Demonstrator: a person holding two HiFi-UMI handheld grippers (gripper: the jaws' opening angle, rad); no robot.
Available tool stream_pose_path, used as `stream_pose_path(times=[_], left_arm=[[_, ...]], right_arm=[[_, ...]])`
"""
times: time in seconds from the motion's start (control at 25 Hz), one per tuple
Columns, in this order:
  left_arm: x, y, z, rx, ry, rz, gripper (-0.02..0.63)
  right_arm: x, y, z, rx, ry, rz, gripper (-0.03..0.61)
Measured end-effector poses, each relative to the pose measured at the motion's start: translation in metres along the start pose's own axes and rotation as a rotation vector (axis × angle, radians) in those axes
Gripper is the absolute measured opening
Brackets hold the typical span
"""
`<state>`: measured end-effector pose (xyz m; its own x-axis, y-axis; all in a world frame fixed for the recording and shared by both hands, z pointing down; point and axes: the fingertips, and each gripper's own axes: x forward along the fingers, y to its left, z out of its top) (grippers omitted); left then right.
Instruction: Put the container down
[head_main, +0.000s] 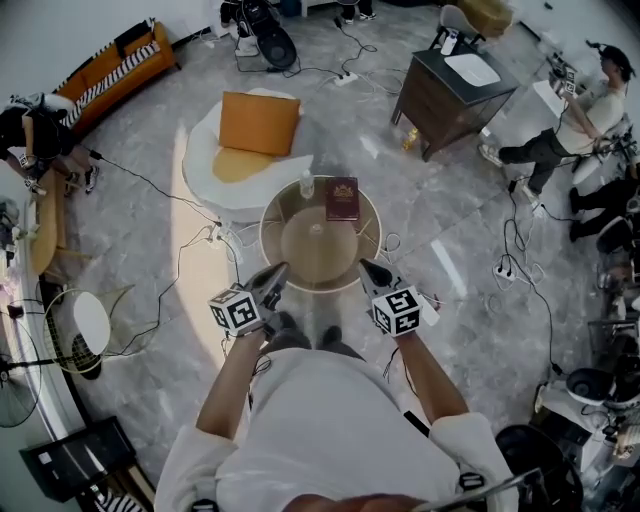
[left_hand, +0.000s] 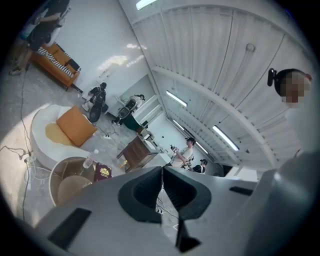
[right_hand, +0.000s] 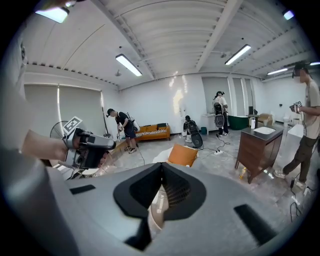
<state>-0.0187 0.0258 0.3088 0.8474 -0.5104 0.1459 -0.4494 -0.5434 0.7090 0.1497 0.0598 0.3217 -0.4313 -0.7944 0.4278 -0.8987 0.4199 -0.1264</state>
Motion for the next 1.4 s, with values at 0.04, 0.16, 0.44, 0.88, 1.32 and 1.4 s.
stream_pose_path(times=[0.04,0.16,0.44,0.88,1.32,1.4], left_arm=[[-0.004,-0.002,0.006,0.01,-0.003,-0.004,0.017],[-0.014,-0.004,0.023,0.032,-0.015,-0.02,0.017],[-0.035,-0.008,0.056,0.094,-0.013,-0.058,0.017],[-0.051,-0.017,0.067,0.168,0.001,-0.08,0.017],[-0.054,-0.013,0.066,0.173,-0.004,-0.065,0.017],[-0.053,-0.011,0.067,0.173,-0.005,-0.064,0.017]], right_arm=[[-0.001,0.003,0.004,-0.001,-0.006,-0.004,-0.005],[-0.001,0.011,0.016,0.0,-0.025,-0.023,-0.005],[-0.003,0.031,0.042,0.012,-0.071,-0.079,-0.005],[-0.009,0.053,0.056,-0.02,-0.094,-0.092,-0.005],[-0.008,0.055,0.067,-0.032,-0.122,-0.09,-0.005],[-0.006,0.055,0.068,-0.034,-0.124,-0.088,-0.005]])
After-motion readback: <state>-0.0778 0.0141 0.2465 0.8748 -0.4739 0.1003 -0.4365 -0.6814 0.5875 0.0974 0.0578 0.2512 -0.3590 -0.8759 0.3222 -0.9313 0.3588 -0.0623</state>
